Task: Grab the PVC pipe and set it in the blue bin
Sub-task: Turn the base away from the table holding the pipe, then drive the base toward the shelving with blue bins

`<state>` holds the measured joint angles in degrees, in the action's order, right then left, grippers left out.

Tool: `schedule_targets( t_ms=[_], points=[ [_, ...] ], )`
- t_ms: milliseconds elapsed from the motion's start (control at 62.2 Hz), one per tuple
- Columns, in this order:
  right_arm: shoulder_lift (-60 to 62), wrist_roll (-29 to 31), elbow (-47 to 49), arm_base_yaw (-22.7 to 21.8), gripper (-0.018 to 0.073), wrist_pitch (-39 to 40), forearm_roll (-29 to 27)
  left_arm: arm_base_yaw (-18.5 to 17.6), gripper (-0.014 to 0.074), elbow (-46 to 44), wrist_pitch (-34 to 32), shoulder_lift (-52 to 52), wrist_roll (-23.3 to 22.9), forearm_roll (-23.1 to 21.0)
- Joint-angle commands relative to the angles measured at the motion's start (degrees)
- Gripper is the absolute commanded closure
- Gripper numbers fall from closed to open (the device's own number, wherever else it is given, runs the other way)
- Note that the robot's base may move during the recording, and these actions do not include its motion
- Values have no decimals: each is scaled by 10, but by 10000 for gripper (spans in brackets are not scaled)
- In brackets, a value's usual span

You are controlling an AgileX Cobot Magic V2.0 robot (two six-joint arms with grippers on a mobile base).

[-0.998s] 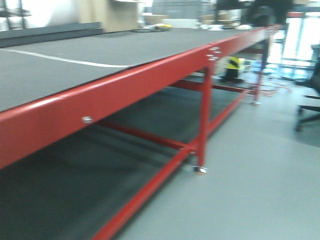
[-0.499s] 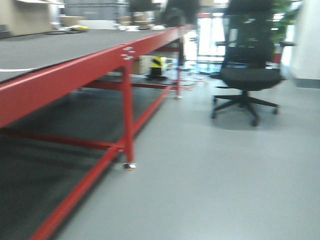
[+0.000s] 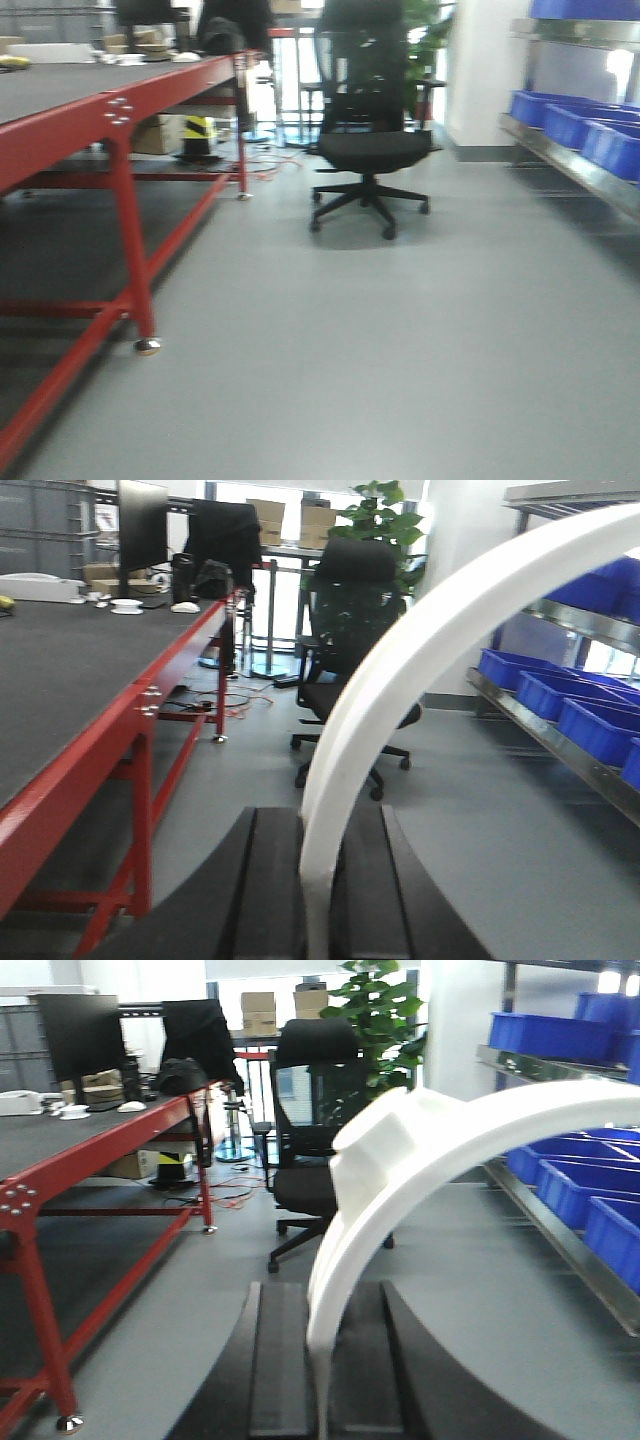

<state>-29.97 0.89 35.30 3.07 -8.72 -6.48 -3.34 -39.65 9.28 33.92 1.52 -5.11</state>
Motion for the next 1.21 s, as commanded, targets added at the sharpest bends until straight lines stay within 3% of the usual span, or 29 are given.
schedule_targets(
  t_ms=[0,1191],
  points=[
    [2,1,-1,1,721,14,3,3,707,-1,-17,-4,-2,-4],
    [2,1,-1,1,721,14,3,3,707,-1,-17,-4,-2,-4]
  ],
)
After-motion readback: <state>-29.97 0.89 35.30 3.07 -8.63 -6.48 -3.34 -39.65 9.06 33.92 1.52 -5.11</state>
